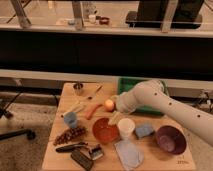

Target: Place banana in tray

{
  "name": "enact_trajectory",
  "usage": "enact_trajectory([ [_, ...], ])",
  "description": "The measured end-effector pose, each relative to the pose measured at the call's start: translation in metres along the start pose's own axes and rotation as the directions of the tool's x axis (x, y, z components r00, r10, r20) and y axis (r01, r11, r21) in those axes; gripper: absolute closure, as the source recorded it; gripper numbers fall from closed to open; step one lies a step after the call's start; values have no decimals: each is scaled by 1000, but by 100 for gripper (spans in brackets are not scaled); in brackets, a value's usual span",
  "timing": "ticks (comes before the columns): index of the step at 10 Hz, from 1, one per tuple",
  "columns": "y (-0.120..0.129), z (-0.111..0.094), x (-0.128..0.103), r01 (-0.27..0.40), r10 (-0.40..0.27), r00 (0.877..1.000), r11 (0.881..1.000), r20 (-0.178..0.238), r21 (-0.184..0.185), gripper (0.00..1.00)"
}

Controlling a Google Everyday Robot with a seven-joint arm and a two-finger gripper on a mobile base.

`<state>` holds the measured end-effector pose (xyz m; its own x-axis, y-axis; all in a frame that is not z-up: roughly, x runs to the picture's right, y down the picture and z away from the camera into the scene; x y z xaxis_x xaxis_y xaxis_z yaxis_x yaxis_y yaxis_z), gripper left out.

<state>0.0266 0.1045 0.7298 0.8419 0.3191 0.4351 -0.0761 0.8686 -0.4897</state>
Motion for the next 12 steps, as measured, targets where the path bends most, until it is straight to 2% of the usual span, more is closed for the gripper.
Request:
enact_trajectory([
  [4, -3, 12, -22, 38, -38, 999, 999, 18, 15, 20],
  [12, -22, 49, -70, 116, -115, 993, 993, 39, -21, 20],
])
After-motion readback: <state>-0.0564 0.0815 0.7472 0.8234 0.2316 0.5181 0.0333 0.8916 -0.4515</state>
